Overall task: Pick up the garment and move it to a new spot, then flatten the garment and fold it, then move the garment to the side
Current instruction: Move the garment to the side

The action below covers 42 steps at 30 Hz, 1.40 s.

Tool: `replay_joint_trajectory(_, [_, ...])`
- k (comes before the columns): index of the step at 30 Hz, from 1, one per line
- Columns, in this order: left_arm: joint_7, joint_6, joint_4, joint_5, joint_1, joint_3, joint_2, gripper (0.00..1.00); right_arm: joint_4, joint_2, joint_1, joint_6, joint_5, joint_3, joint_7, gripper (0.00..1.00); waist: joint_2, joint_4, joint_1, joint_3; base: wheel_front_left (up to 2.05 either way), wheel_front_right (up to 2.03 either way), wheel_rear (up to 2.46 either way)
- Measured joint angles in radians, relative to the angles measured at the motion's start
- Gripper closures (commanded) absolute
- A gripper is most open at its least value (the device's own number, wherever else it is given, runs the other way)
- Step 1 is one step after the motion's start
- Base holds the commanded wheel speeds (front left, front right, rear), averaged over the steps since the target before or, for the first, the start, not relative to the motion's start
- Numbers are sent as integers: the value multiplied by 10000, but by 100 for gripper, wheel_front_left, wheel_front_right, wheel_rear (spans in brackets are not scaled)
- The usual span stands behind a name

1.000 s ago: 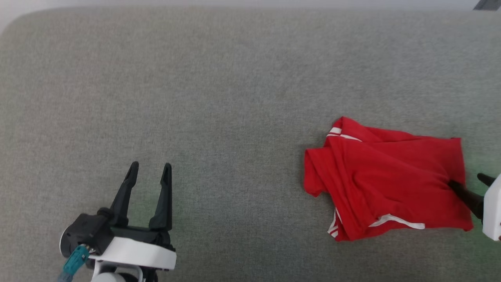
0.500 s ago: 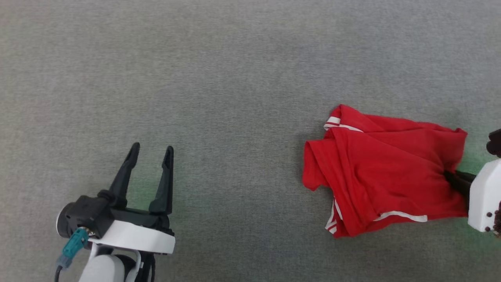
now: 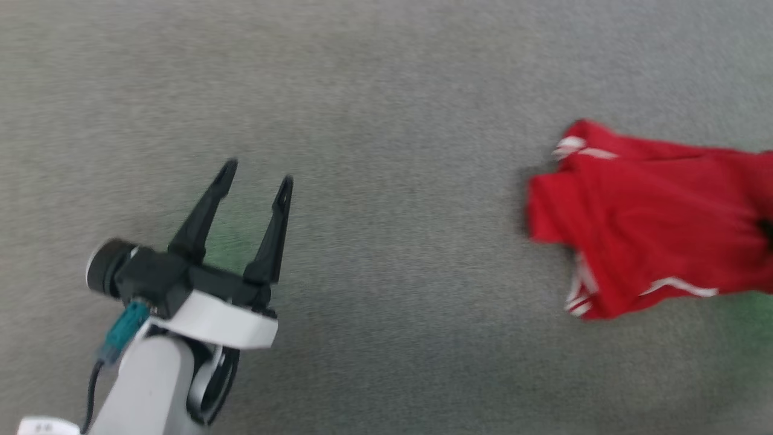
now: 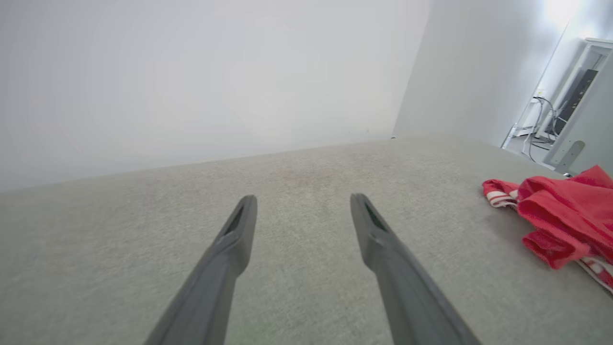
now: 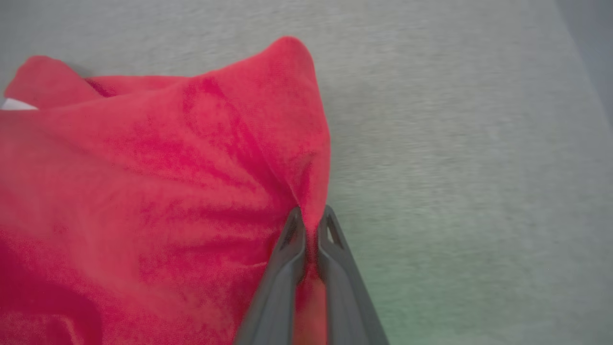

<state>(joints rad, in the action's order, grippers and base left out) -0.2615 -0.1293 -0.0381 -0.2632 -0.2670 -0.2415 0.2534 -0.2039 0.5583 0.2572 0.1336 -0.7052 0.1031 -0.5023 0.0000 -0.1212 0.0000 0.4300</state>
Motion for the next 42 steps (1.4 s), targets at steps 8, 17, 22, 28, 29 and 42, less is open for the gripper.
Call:
replay_joint_trajectory(8, [-2,-2,-242,-17,-2187,-1200,953,0,-2159,401,1435,-2,744,1243,1753,100,0,-826,-1,974,0,0,0])
replay_joint_trajectory(17, [-15,-15,-293,-343,-4472,-1797,1549,0,-4805,736,4280,-2,2220,2211,3812,100,0,-1270,0,2201,0,0,0])
replay_joint_trajectory(22, [-15,-15,-307,-368,-5083,-1893,1728,0,-6241,719,5667,-2,2836,2236,4477,100,0,-1370,0,2712,0,0,0])
replay_joint_trajectory(28, [-15,-15,-420,-397,-5288,-2052,1739,0,-7833,744,6574,-2,3191,2171,5043,100,0,-1324,0,2841,0,0,0])
replay_joint_trajectory(29, [-15,-15,-443,-414,-5288,-2054,1720,0,-8011,761,6668,-2,3212,2125,5129,100,0,-1306,0,2827,0,0,0])
replay_joint_trajectory(42, [-15,-15,-692,-635,-4463,-1730,1448,0,-8769,1012,6853,-2,3542,236,5659,0,0,-1030,0,1962,0,0,0])
